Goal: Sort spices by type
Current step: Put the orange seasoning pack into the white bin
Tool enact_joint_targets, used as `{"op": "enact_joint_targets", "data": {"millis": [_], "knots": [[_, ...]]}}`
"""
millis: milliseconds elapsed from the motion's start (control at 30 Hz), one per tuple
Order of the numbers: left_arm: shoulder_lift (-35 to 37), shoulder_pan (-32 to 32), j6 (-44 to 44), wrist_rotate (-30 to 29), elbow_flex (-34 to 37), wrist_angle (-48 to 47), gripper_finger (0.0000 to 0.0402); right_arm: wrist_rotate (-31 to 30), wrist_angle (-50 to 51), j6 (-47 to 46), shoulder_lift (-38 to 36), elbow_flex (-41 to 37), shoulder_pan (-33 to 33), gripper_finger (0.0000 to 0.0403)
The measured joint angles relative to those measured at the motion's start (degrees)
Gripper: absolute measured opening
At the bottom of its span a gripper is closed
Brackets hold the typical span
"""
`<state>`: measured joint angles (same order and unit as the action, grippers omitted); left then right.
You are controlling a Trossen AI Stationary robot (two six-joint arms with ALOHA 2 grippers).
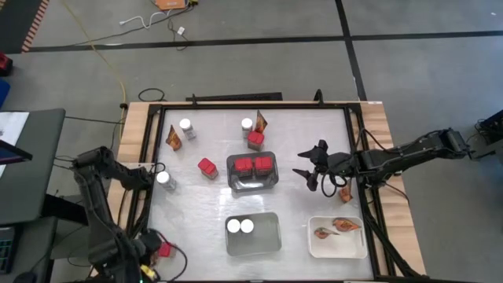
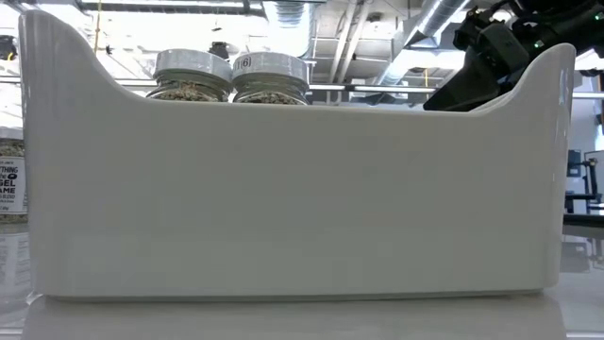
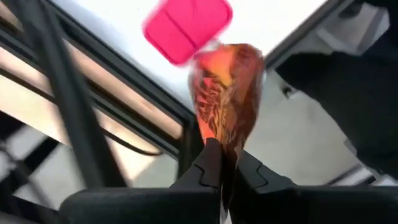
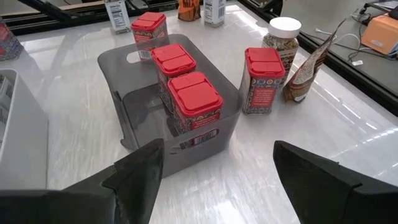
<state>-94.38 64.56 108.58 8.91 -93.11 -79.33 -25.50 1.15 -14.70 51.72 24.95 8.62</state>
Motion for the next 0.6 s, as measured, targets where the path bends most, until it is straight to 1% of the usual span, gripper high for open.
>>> {"op": "enact_joint_targets", "data": {"millis": [133, 200, 267, 333, 467, 533, 600], "knots": [[1.58, -3.77, -8.16, -6.92, -5.39, -10.48, 0.0000, 0.00, -0.11, 0.13, 0.00, 0.00, 0.00, 0.0330], [3.41, -7.28, -16.04, -12.28, -6.00, -10.62, 0.0000, 0.02, -0.19, -0.79, 0.00, 0.00, 0.00, 0.0330], [4.84, -11.49, -23.12, -18.76, -6.00, -10.60, 0.0000, 0.02, -0.33, -3.64, 0.00, 0.00, 0.00, 0.0330], [6.08, -16.84, -29.96, -23.37, -5.94, -10.55, 0.0000, 0.00, -0.35, -5.58, 0.00, 0.00, 0.00, 0.0330], [7.67, -29.73, -42.74, -29.78, -5.94, -10.62, 0.0000, 0.00, -0.35, -5.86, 0.05, 0.00, -0.57, 0.0330], [7.54, -36.88, -48.45, -30.80, -5.94, -8.85, 0.0000, -0.02, -0.34, -5.75, 0.22, 0.00, -0.97, 0.0330], [7.13, -44.05, -54.49, -29.71, -5.94, -4.69, 0.0000, -0.02, -0.33, -4.14, 0.51, 0.00, -1.54, 0.0330]]}}
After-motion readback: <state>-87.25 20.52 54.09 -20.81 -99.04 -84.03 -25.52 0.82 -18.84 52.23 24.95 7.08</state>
